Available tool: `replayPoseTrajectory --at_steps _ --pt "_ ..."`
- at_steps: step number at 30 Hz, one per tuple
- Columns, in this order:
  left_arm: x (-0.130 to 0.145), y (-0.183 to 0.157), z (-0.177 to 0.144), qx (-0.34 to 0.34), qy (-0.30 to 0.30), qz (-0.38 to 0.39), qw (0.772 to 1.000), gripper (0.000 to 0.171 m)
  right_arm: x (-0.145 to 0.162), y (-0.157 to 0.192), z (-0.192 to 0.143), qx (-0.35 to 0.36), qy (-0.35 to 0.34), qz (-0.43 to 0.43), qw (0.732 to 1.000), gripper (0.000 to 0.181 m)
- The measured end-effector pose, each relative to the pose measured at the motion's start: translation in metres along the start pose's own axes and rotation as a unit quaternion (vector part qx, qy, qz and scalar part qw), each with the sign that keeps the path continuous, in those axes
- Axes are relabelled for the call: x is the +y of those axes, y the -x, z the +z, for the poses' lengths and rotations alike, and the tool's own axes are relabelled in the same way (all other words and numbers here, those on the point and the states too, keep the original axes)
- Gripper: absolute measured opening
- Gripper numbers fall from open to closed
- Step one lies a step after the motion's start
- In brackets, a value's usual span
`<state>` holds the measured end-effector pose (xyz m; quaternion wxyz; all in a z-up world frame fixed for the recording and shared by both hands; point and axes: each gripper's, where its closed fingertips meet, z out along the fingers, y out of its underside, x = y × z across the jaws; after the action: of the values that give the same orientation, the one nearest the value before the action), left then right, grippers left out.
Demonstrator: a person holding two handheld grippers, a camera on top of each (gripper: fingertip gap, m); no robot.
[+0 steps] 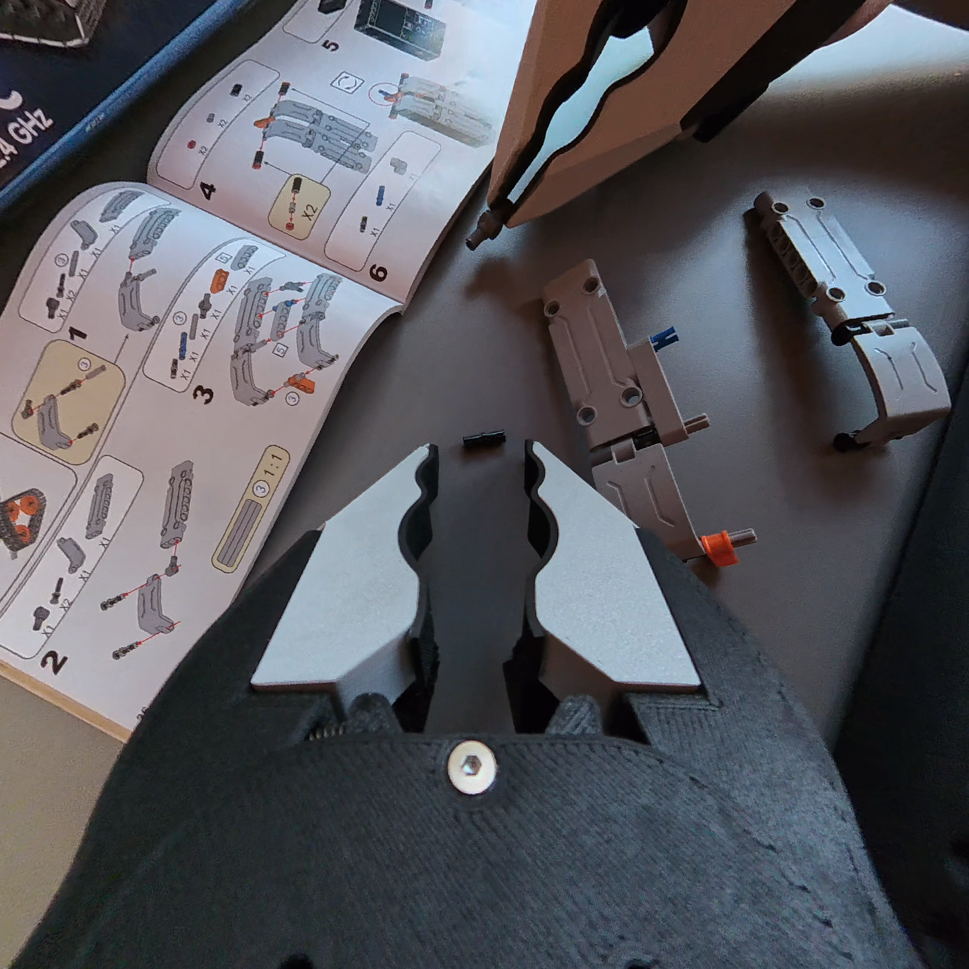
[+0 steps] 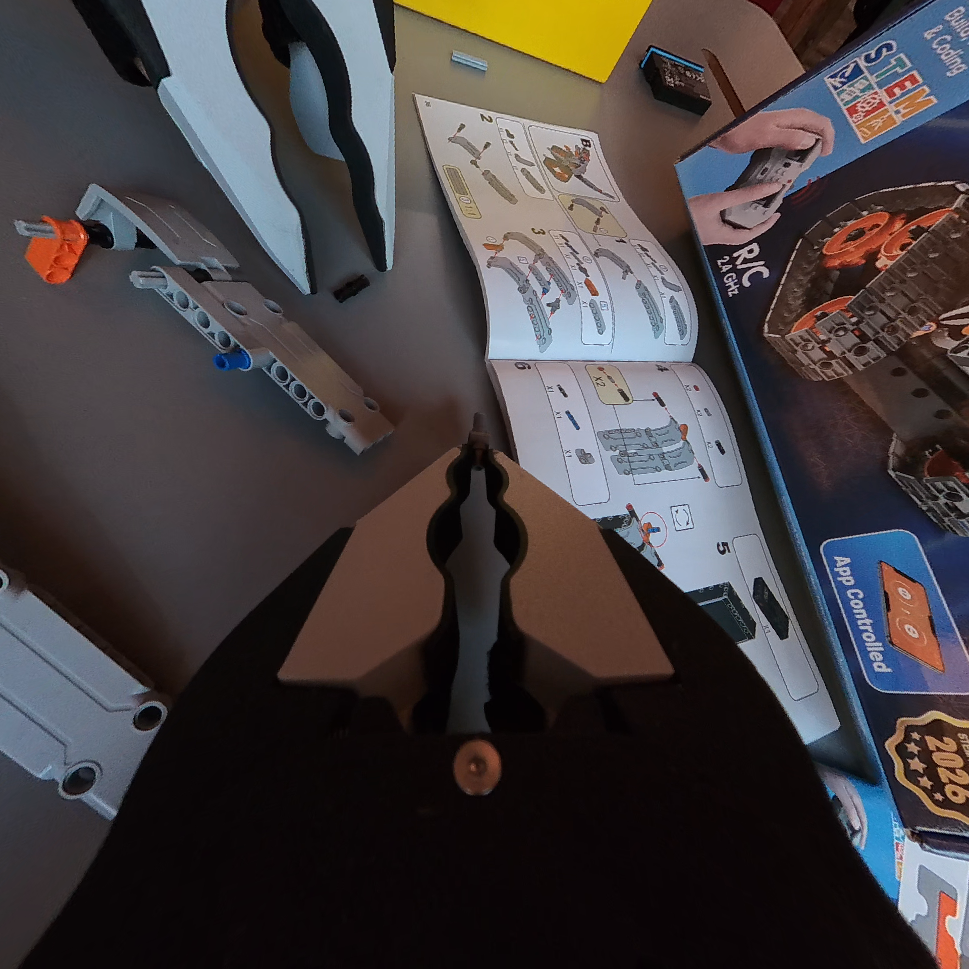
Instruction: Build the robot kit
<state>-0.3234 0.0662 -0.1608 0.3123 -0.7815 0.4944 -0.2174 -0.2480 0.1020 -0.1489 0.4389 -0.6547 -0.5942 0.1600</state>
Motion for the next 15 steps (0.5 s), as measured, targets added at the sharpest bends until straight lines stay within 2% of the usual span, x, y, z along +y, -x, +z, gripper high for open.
replayPoseTrajectory --at_steps 15 --pt "-0.001 -0.012 -0.002 0.039 -0.001 -0.014 0.999 0.016 0.001 -0.002 0.0 0.005 0.0 -0.007 1.0 0.003"
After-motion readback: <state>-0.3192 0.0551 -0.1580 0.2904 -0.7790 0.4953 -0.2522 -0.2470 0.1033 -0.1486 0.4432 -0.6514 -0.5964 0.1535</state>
